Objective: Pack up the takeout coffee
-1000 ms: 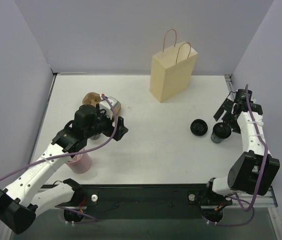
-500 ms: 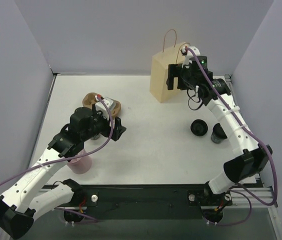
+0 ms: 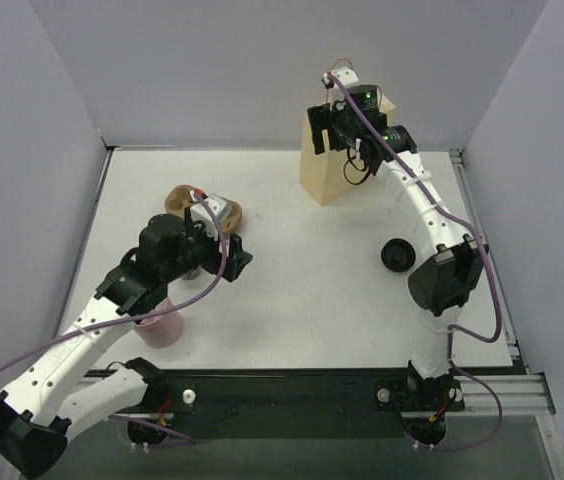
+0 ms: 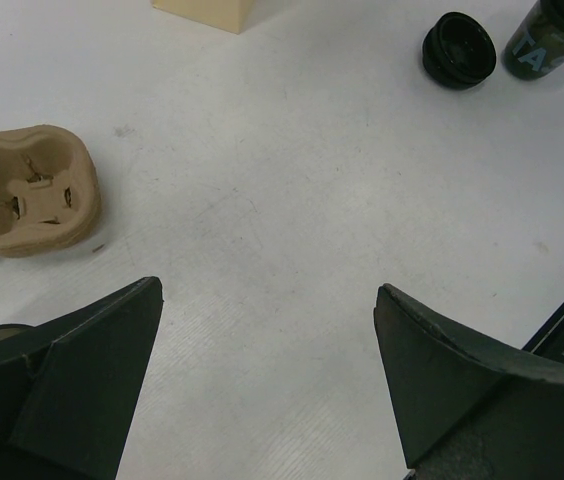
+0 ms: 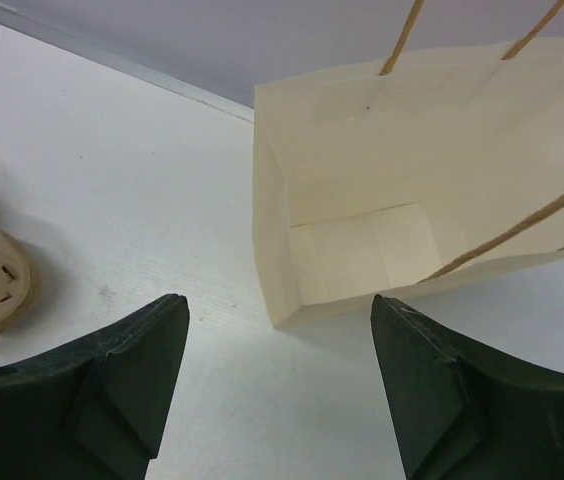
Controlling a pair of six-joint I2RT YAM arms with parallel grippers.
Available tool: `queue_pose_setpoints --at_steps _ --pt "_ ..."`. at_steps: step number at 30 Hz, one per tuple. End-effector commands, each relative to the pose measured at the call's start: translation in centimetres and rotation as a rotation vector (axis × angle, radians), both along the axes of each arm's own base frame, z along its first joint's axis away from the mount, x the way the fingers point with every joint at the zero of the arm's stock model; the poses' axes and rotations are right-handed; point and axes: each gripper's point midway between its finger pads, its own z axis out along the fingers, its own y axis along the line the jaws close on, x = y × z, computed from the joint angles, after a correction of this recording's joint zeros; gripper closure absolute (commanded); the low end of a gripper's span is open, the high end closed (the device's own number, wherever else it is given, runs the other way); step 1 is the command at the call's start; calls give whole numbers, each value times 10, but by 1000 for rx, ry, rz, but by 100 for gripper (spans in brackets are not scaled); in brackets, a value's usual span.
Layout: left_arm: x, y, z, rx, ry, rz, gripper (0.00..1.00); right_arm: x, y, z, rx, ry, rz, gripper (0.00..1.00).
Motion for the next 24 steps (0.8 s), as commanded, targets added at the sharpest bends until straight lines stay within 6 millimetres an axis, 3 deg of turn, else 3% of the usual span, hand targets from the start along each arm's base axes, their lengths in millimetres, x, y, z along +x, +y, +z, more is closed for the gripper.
queue_pose_setpoints --at_steps 1,5,12,13,15,16,19,22,23,24 --pt "1 -5 16 -42 -52 -28 3 22 3 31 -16 -118 22 26" --pt "1 -5 17 -46 -53 -29 3 37 6 10 -54 -95 24 32" --pt "0 -6 17 -50 -48 -37 3 41 10 -19 -104 -35 59 47" --pt "0 -6 17 -51 -49 -37 3 41 10 -21 -110 -30 61 56" --pt "1 -6 16 -48 -48 -36 3 40 9 -23 -126 -26 70 67" --pt "1 -6 16 -47 -47 -36 3 39 10 -22 -128 -28 73 78" --pt "1 -6 15 -44 -45 -37 3 32 11 -12 -142 -38 86 92" --pt "1 -6 15 -44 -46 -35 3 18 14 -5 -166 -43 105 98" --pt "1 -5 16 -44 -47 -34 3 12 11 6 -170 -59 96 98" --pt "2 -5 16 -44 -47 -32 3 3 17 -1 -188 -40 109 98"
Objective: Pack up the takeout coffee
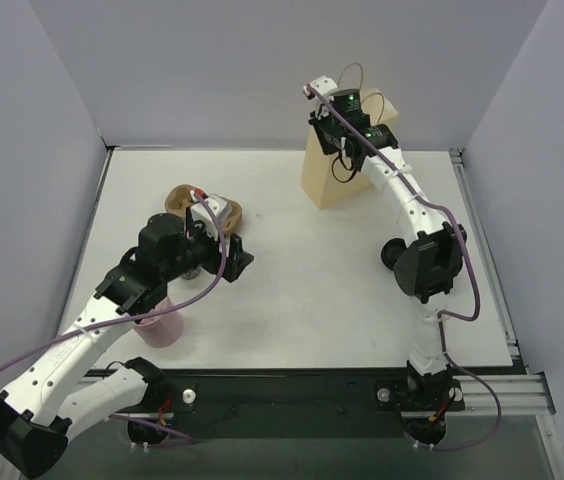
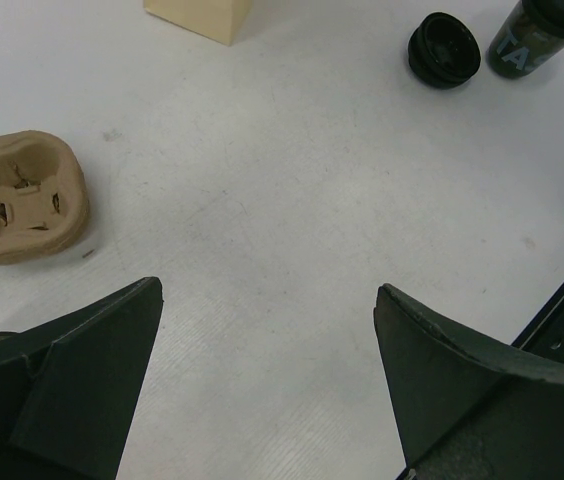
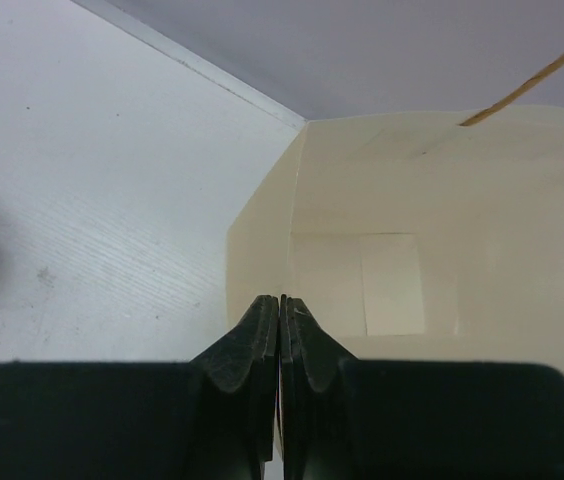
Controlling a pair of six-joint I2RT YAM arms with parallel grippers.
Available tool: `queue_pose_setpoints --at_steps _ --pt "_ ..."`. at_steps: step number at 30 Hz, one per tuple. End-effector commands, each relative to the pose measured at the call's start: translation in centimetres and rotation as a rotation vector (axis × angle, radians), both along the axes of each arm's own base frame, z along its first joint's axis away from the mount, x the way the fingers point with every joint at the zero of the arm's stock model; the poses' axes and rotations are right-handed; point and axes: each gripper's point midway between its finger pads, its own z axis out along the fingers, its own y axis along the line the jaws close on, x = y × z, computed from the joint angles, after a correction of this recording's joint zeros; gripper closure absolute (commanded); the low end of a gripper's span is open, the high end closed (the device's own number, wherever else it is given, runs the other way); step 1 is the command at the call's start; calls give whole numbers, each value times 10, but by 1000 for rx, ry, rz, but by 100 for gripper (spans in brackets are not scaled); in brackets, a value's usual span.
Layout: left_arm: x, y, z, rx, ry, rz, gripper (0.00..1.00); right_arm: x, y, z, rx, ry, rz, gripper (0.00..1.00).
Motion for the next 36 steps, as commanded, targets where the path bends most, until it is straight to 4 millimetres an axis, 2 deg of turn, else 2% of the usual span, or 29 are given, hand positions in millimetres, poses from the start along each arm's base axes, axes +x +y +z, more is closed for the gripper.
queue_pose_setpoints --at_steps 1,2,3,4,5,6,7,9,10,13,14,16,17,19,20,24,28,29,30,36 --pt "4 -2 13 -28 -48 -4 3 -36 6 43 -37 -56 30 99" --pt "5 -2 13 -28 -48 -2 3 -46 7 55 -33 -73 34 100" --pt "5 -1 13 -27 -48 1 3 -53 5 45 -56 -49 15 100" --pt "5 0 14 -28 -52 4 3 -64 14 46 -59 -45 23 100" --pt "6 0 13 -25 -52 11 3 -76 14 49 -50 -31 12 100" --pt "6 1 15 -27 -56 14 3 -85 12 42 -68 -10 -13 100" --pt "7 2 15 -27 -60 20 3 -100 25 37 -76 6 3 100" --pt "8 5 16 -28 -74 33 4 -122 25 42 -80 -1 -44 100" --pt "8 8 18 -31 -84 44 4 -141 33 33 -96 18 -33 100" --pt "13 20 26 -32 -119 112 4 -173 35 17 -71 54 -93 100" --pt "15 26 27 -35 -130 141 4 -186 45 12 -53 67 -89 100" --pt "17 39 36 -52 -164 207 4 -201 51 8 1 82 -128 100" --pt "18 43 37 -63 -176 225 4 -213 58 -4 -12 100 -117 100" --pt "21 59 45 -81 -205 305 4 -223 65 -9 17 108 -154 100" --pt "23 65 47 -89 -213 335 3 -226 62 -14 -4 109 -185 100" --pt "26 78 49 -94 -222 406 3 -238 77 -18 47 129 -219 97" --pt "29 78 46 -81 -207 420 3 -231 88 -13 103 128 -263 96" --pt "30 80 45 -77 -202 430 3 -232 86 -13 101 135 -280 96" --pt "30 80 43 -71 -197 432 3 -229 88 -5 116 122 -289 95" --pt "31 84 44 -74 -206 449 3 -221 87 -4 124 131 -335 95"
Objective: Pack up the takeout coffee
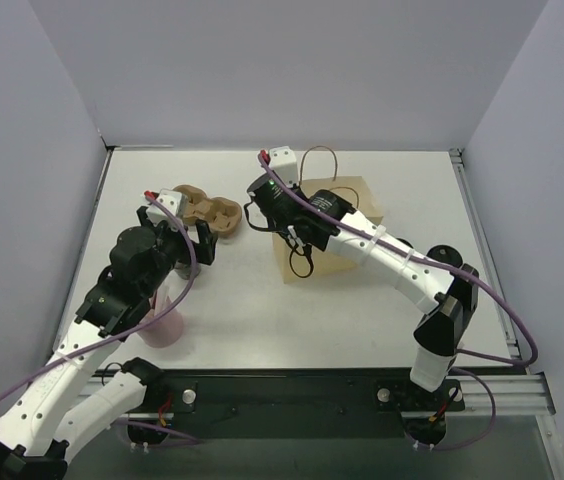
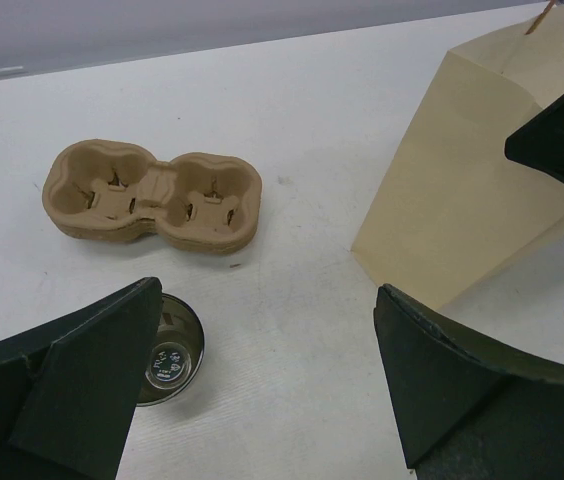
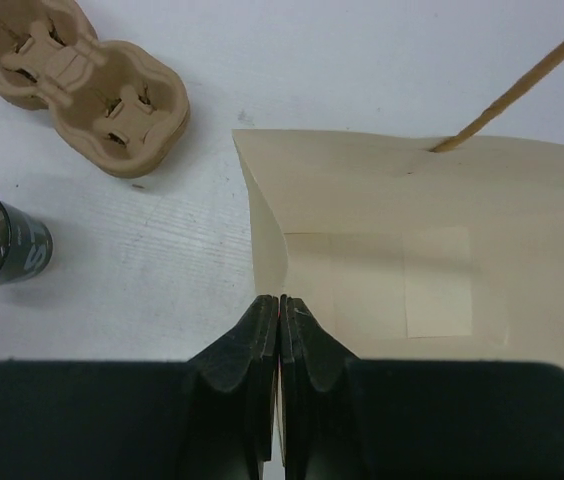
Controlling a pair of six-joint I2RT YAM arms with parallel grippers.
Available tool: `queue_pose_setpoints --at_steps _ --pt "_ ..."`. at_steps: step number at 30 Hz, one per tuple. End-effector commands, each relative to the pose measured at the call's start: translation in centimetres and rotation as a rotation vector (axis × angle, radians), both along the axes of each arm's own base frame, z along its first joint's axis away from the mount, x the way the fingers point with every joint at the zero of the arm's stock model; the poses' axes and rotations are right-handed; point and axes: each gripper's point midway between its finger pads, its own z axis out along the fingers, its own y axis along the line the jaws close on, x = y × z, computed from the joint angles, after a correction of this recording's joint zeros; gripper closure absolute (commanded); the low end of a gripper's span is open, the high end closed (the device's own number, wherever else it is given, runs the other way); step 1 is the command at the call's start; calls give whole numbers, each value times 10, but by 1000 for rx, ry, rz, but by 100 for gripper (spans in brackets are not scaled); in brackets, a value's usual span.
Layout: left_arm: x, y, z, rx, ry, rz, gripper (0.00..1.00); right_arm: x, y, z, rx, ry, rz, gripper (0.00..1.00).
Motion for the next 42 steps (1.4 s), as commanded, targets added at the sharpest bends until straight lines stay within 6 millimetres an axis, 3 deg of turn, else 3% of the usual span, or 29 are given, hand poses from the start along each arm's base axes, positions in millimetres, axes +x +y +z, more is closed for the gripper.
queue_pose_setpoints --at_steps 1,7,17,21,24,25,27,28,29,31,32,33,37,38,41,42 --pt "4 5 16 -33 -51 34 3 4 -12 4 2 9 -82 94" --pt "5 4 9 -34 -27 33 3 7 -14 5 28 20 -103 81" --pt "14 18 8 -51 19 157 3 -5 -15 53 86 -10 43 56" --pt "13 20 14 -39 96 181 3 -27 -19 64 95 9 150 53" --pt "10 25 15 -5 167 209 8 -48 -42 91 134 -37 173 52" --pt "7 32 10 17 201 247 8 -53 -47 84 121 -27 177 52" --pt "12 44 14 43 206 309 9 -69 -59 93 145 -47 190 50" --pt "12 47 12 64 222 320 10 -74 -63 83 130 -34 191 50" --pt "17 53 15 68 229 341 11 -85 -62 79 128 -26 214 48" --pt "26 51 -4 105 318 319 14 -100 -68 83 153 -45 233 47" --pt "33 52 1 99 327 311 15 -109 -67 70 137 -26 255 47" --pt "43 46 -15 158 376 275 16 -117 -70 76 164 -44 264 46" --pt "72 21 -31 293 409 95 17 -137 -74 66 204 -38 289 46" --pt "78 18 -33 313 409 79 17 -142 -74 58 198 -25 303 46" --pt "109 10 -34 356 415 31 17 -156 -75 61 247 -38 344 46" --pt "121 13 -49 362 466 29 17 -160 -79 61 268 -49 353 46"
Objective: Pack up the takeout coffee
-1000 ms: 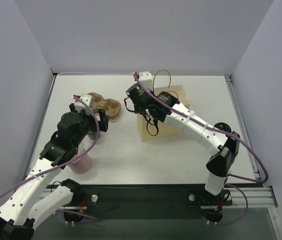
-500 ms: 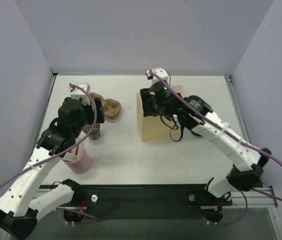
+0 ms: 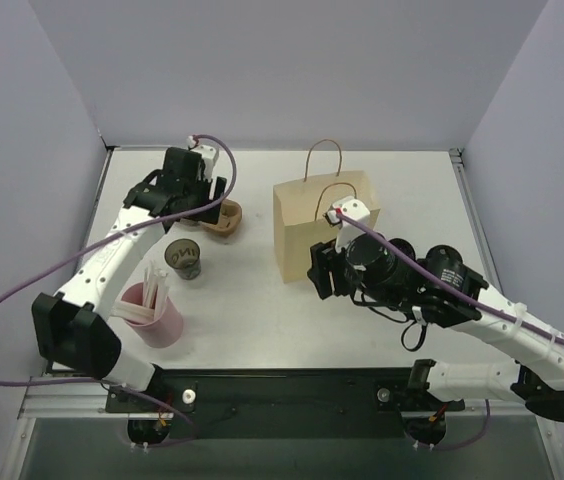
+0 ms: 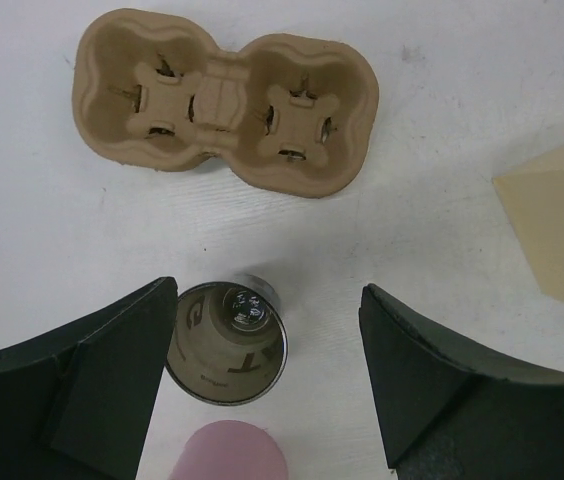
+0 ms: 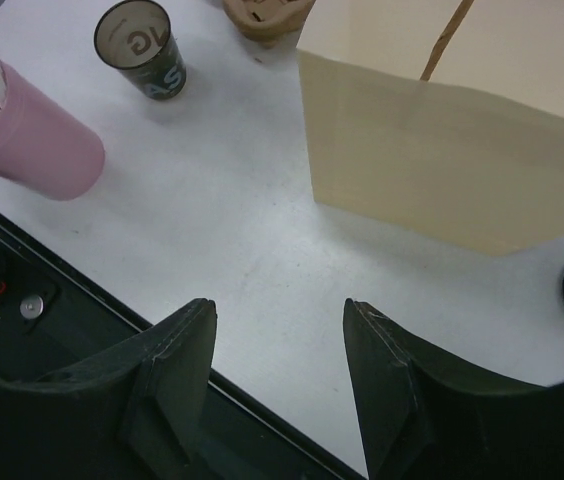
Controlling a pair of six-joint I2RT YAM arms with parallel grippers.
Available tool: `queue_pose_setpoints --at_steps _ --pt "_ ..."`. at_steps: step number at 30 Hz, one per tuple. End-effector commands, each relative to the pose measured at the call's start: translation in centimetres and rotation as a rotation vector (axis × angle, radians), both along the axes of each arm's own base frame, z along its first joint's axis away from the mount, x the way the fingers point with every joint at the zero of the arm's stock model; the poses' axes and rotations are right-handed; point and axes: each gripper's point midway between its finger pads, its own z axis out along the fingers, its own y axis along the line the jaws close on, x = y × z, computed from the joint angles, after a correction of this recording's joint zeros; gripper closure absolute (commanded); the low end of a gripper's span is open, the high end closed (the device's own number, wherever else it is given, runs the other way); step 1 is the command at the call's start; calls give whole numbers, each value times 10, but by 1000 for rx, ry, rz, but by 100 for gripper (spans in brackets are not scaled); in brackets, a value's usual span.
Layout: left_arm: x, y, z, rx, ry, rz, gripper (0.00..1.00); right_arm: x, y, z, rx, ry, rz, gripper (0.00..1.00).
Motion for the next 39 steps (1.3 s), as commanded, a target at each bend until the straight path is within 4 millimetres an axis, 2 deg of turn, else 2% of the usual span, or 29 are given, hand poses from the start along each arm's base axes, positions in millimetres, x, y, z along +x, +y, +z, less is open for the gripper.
queue_pose_setpoints --at_steps 1,2,3,4,5,6,7,8,9,12,16,18,22,29,39 --pt "43 -8 19 -5 -12 -113 17 -14 -5 11 110 -29 22 46" --pt "49 -10 17 -32 1 -126 17 -16 -7 11 117 -35 27 46" --pt "58 -7 2 -47 44 -99 17 -17 -13 12 138 -49 19 46" --pt "70 1 8 -64 30 -64 18 -18 -17 13 145 -59 14 46" --pt "79 5 -6 -76 64 -17 18 -17 -21 14 149 -68 3 46" --pt "86 17 -8 -79 66 111 21 -18 -28 19 166 -86 -9 46" --pt "92 20 -10 -83 66 167 22 -15 -35 17 157 -98 -32 46" --pt "101 23 -3 -94 42 233 24 -15 -38 17 161 -106 -38 46" --pt "105 30 -15 -110 58 351 26 -16 -43 22 177 -122 -45 46" --pt "116 24 -21 -200 38 485 27 -15 -50 24 184 -141 -61 46" --pt "122 22 -33 -328 59 679 28 -16 -51 27 181 -151 -50 46" --pt "126 15 -39 -375 76 739 34 -16 -52 27 181 -155 -50 46" --pt "122 20 -51 -437 79 928 36 -13 -55 26 173 -169 -68 46" --pt "129 20 -51 -490 23 1020 37 -12 -55 19 154 -162 -70 46" --pt "128 18 -88 -430 90 1096 40 -8 -60 21 133 -187 -90 46"
